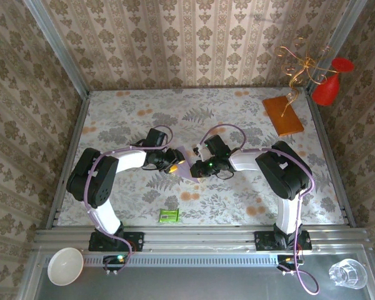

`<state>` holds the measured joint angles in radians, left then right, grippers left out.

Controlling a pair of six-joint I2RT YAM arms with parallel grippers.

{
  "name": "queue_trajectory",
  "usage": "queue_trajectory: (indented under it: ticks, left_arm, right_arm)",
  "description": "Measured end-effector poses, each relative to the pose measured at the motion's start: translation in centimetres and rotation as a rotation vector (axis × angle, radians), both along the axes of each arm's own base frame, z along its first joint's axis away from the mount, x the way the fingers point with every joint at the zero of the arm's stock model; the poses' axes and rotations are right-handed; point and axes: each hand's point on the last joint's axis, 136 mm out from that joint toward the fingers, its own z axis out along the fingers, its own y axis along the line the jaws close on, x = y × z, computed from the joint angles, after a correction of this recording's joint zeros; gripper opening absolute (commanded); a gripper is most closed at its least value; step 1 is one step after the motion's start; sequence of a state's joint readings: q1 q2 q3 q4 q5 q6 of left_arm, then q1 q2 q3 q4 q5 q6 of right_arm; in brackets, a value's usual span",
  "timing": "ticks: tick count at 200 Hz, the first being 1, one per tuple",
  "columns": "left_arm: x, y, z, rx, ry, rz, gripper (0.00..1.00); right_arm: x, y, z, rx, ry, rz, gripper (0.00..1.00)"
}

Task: Fold a paper plane with a square sheet of paper (pick it up from the middle)
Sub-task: Fourth fold the wing at the center of the table.

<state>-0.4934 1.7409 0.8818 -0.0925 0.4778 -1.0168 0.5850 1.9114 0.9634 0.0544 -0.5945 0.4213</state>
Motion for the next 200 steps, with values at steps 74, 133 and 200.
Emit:
queue_trajectory:
  ticks: [74,133,200]
  left_arm:
    - [2.1,0.7,4.2,-0.076,-0.118,0.028,0.38]
    - [2.5,-1.1,3.9,-0.165,-0.142,-0.017,0.2]
    - [1.6,-3.5,2.4,-0.225,-0.109,-0.084,0.16]
  right_arm:
    - [0.3,-0.3,0.1,0.073,0.091,-0.031,0.12]
    - [0.6,-0.6,0.2,0.14,0.16,-0.068,0.12]
    - [1.0,-1.0,0.2,0.179,0.197,-0.1,0.12]
